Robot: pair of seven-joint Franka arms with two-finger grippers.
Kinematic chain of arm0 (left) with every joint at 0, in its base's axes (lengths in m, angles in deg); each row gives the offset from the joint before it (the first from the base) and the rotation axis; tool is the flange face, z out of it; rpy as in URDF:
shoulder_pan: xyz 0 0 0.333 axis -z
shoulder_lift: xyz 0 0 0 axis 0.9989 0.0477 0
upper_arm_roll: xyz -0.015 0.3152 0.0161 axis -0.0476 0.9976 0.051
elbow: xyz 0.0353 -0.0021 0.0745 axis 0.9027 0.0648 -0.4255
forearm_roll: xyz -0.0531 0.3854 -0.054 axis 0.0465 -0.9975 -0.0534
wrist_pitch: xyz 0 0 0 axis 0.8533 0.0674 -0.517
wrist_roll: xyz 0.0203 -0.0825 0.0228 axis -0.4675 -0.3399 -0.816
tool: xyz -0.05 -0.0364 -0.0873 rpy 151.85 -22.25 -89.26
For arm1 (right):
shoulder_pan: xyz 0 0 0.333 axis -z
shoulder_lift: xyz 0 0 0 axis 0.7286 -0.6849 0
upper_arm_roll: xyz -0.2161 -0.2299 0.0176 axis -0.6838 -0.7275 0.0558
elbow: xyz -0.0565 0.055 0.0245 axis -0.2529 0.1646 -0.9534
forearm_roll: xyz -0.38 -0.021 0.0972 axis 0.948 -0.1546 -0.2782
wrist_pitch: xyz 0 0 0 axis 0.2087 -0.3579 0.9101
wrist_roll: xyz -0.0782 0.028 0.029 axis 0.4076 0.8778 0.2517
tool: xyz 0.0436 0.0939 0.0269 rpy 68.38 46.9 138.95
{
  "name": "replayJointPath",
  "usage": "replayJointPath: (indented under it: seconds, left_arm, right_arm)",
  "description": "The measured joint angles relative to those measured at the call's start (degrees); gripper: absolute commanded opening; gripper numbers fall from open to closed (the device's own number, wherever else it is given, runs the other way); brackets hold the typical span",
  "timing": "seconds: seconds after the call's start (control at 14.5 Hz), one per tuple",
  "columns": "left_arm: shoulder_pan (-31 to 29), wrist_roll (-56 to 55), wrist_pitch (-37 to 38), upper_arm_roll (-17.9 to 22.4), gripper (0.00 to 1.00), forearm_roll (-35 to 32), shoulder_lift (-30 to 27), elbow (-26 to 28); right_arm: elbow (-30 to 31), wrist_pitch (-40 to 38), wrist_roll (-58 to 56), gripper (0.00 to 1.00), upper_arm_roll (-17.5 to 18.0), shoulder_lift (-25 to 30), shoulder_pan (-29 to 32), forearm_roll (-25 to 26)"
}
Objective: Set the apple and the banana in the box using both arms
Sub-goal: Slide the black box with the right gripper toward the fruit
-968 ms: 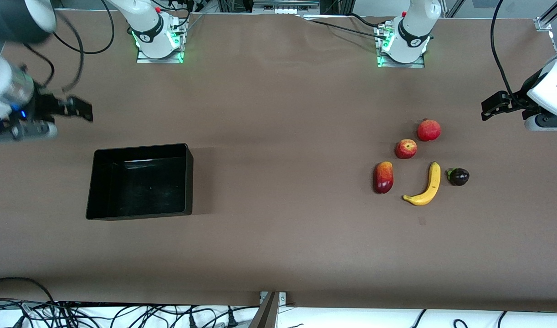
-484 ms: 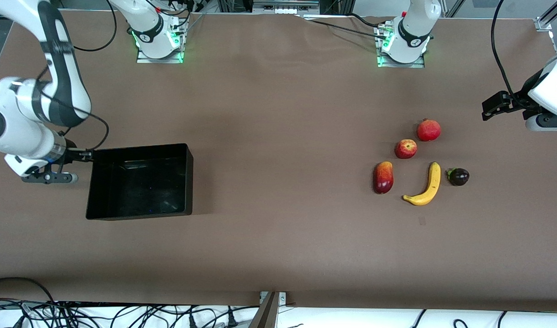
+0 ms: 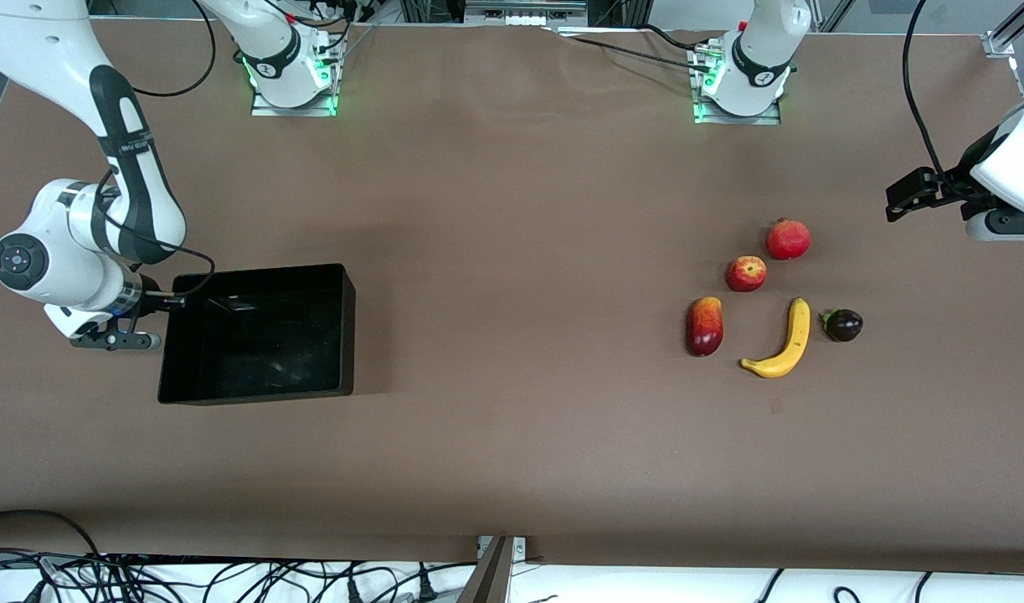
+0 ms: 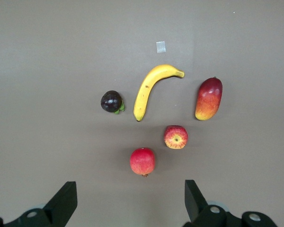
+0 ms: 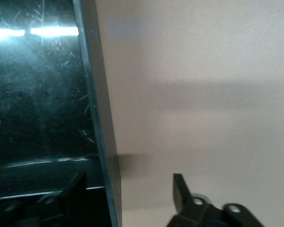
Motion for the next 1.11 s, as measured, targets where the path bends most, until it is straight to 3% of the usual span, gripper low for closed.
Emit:
replayJointPath:
  seconds: [0.35,0.76,1.11]
  left_arm:
    - [0.0,0.0,0.0,0.0,1.0,0.0,0.1,0.0]
    - [0.0,0.0,0.0,0.0,1.0,0.0,0.1,0.0]
    - [0.0,0.0,0.0,0.0,1.0,0.0,0.1,0.0]
  right_arm:
    - [-1.2,-0.2,-2.0,0.0,0.8,0.2,0.0,-1.2]
    - [-12.3,-13.3,1.9,0.0,10.9,4.3,-1.2,-1.7]
    - [-19.1,-14.1,21.4,0.0,13.7,0.4,-14.9,-2.4]
